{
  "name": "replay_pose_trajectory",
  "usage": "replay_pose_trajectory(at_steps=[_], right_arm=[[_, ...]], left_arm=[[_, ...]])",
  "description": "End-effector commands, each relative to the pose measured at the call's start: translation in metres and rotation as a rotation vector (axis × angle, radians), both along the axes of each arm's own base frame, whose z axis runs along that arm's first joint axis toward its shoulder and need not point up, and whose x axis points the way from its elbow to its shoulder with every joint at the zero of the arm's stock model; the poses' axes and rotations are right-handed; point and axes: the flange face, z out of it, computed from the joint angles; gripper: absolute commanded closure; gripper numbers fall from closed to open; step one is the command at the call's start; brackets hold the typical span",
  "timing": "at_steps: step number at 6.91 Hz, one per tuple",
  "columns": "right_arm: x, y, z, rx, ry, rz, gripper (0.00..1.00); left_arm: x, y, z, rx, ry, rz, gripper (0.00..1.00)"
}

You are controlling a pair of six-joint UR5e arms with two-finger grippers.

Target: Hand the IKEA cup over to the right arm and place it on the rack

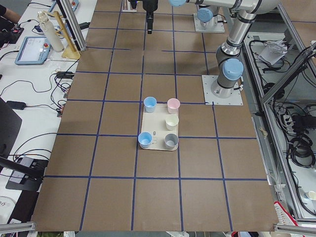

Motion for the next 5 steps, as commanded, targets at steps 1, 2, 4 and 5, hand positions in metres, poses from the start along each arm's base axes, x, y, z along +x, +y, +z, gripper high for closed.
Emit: replay_pose_trajectory(at_steps=[1,2,4,5], right_arm=[[0.036,0.043,0.061,0.066,-0.054,-0.137,0.00],[0.070,0.065,0.087,0.105,-0.044,-0.150,0.00],[0.167,0.096,0.123,0.148,-0.049,-0.223,0.00],[0.211,0.107,0.129,0.152,-0.016,-0.245,0.00]], left_arm=[[0.001,-0.001,0.000,0.000,0.003,0.007,0.00],[0.001,0.001,-0.002,0.000,0.004,-0.002,0.00],[0.001,0.003,-0.002,0.000,0.000,-0.038,0.00],[0.001,0.003,0.000,-0.003,-0.002,-0.042,0.00]])
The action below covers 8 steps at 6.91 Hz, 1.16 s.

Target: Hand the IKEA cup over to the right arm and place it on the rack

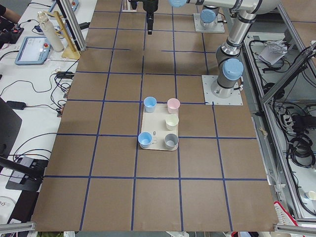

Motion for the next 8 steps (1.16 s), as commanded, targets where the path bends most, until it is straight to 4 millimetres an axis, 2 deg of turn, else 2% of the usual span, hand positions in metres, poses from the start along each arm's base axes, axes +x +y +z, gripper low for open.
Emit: replay_pose_trajectory(at_steps=[1,2,3,4,6,8], right_arm=[[0.104,0.030,0.017,0.021,0.033,-0.027,0.00],[0.134,0.041,0.018,0.033,0.027,-0.083,0.00],[0.146,0.066,0.025,0.059,0.026,-0.071,0.00],[0.147,0.089,0.033,0.036,0.025,-0.071,0.00],[0.146,0.099,0.028,0.045,0.028,-0.073,0.00],[0.146,0.094,0.022,0.056,0.029,-0.059,0.00]], left_arm=[[0.003,0.000,0.003,-0.005,-0.002,-0.007,0.00],[0.004,0.000,0.003,-0.005,-0.001,-0.004,0.00],[0.003,0.000,0.001,-0.002,-0.001,-0.004,0.00],[0.003,0.000,0.001,0.000,0.001,-0.004,0.00],[0.003,-0.001,0.001,-0.002,-0.001,-0.004,0.00],[0.003,-0.001,0.002,-0.003,-0.001,-0.004,0.00]])
